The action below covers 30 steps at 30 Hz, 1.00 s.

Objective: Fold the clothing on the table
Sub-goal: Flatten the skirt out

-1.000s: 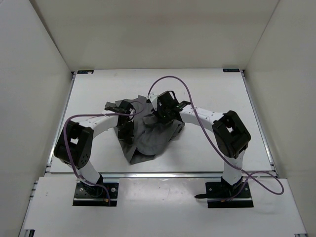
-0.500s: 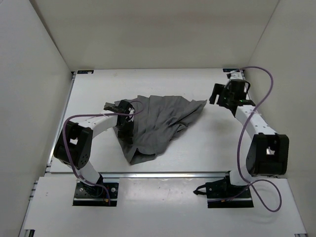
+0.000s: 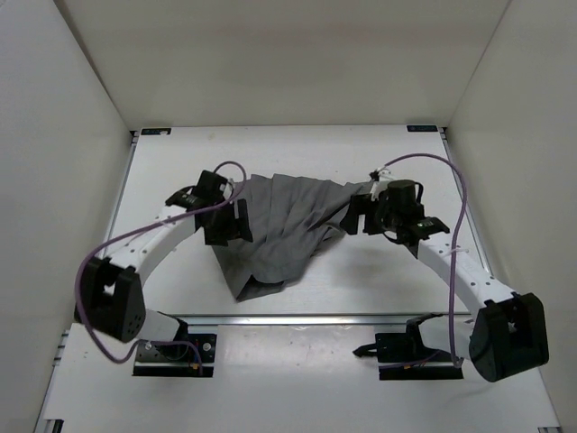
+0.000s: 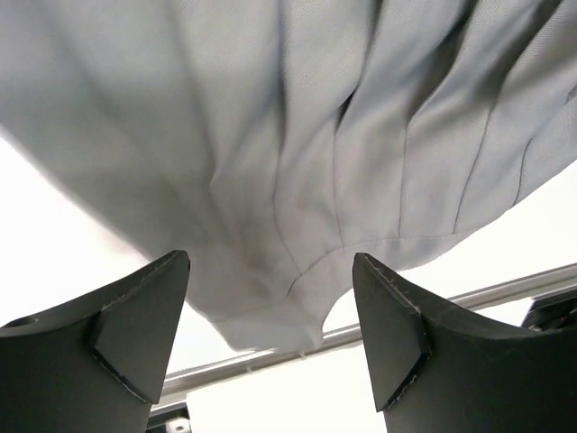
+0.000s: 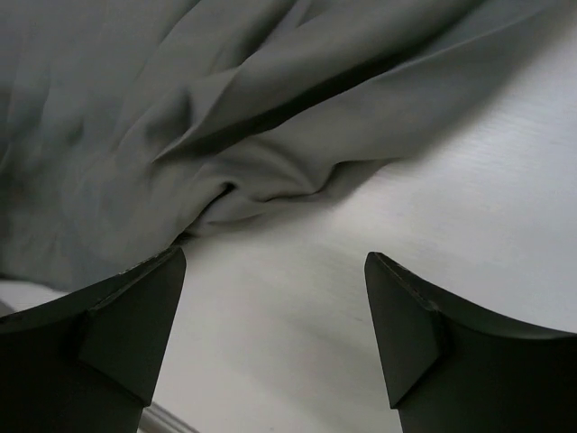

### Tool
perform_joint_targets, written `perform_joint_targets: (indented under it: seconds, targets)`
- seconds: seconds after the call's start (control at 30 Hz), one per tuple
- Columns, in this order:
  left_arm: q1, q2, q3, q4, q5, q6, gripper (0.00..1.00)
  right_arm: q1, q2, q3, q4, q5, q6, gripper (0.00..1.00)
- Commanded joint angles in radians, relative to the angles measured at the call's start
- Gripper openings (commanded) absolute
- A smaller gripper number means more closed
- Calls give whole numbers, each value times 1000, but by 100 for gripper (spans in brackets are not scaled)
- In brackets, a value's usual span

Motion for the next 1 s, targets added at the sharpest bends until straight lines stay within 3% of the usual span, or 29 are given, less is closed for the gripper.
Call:
perform_joint_targets:
  seconds: [0.0,0.17,0.33,0.6,0.77,0.97]
  targets:
    - [12,-136,-149,-4,-17,-134,84,56,-8,-24,-14,-47,-16,78]
    - [-41,-293,-334,72,-27,-279,85,128,79,-26,27,-88,-25,77]
    - [-34,-397,-551,264,15,-437,84,140,161,12,35,-139,-47,77]
    - [-1,-534,-721,382,33,-523,81,194,215,109,46,-171,22,73]
    - [-16,-583,-836,474,18,-593,72,205,245,130,15,-168,39,69]
    - [-24,-632,-873,496,-31,-621,47,193,190,111,-6,-139,51,68]
